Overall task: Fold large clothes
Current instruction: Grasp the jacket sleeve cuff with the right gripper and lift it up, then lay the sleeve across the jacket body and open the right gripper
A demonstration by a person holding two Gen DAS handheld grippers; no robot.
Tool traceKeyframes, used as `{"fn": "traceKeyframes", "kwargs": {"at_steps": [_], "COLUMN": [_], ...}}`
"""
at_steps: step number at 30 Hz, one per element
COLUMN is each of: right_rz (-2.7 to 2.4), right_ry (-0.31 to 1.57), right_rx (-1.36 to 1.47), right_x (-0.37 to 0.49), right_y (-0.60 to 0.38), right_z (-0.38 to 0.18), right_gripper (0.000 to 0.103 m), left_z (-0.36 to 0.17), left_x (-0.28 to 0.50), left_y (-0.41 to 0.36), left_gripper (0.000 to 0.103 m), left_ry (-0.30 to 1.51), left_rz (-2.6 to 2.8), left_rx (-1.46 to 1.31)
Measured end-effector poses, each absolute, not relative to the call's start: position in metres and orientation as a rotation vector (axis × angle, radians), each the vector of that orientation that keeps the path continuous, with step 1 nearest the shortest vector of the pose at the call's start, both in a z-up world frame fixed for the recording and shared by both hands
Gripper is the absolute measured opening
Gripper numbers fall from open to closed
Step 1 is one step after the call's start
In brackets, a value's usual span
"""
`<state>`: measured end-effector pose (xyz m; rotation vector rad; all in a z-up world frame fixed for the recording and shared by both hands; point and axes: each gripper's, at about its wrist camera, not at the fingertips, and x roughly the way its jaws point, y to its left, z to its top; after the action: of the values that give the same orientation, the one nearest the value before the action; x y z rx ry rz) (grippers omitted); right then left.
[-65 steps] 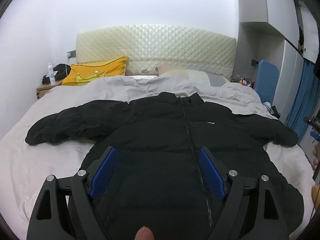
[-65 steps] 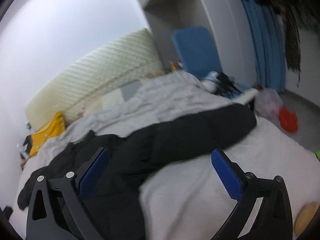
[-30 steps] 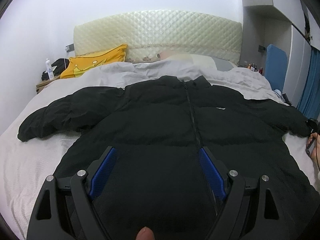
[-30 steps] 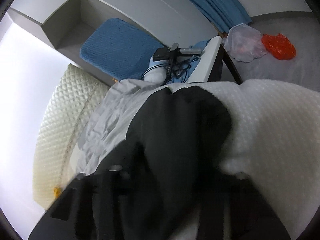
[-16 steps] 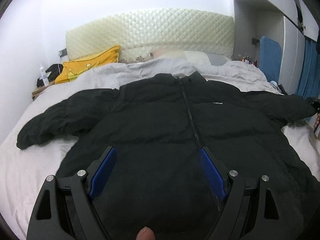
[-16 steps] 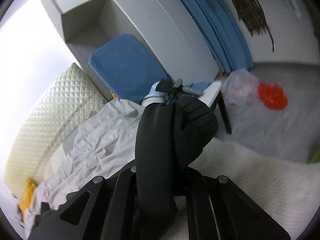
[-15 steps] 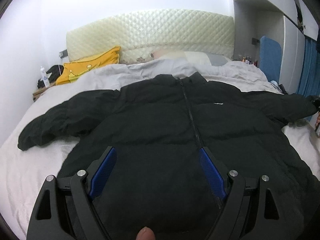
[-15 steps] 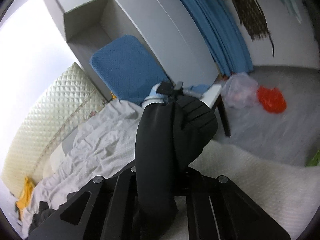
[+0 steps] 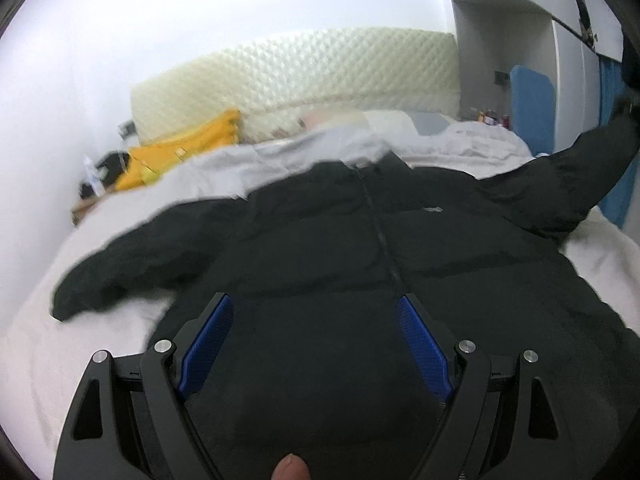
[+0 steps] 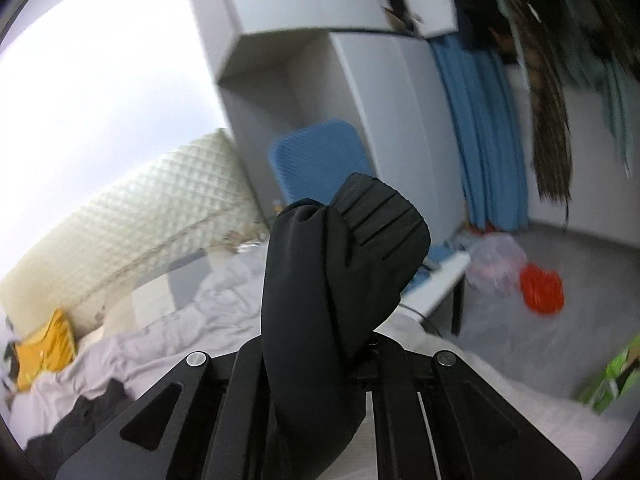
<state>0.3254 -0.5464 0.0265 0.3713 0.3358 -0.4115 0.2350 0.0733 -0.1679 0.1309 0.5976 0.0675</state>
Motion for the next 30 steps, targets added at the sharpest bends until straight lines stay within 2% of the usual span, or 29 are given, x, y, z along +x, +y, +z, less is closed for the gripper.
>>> {"fn": "traceKeyframes", "kwargs": {"at_steps": [8,15,22,30], "right_rz": [-0.227,-0.029,0.132,0.275], "right_ry": [0.245,0.238,0.297,0.407], "right_rx": [0.292,0.186,0.051,-0.009], "right_x": [0.327,0.342,0.365,0.383], "right_y": [-0.425,-0.297,-0.181,-0.074], "right_z": [0.113,0.141,0.121,0.052], "right_gripper": [0.007,0.007,0.009,0.009], "left_z": [-0.151,-0.138,-0.141,-0.135], "left_x": [0.224,0.213,0.219,0.216], "left_y": [0.105,0.128,0.155,0.2], "left_gripper": [0.085,0.085,0.085,0.085], "left_ry": [0.585,0.55,0.582,0.558], "left_rz": [0.116,0.186,0.234,0.257], "left_rx": [0.102,0.133,0.17,0.096]}}
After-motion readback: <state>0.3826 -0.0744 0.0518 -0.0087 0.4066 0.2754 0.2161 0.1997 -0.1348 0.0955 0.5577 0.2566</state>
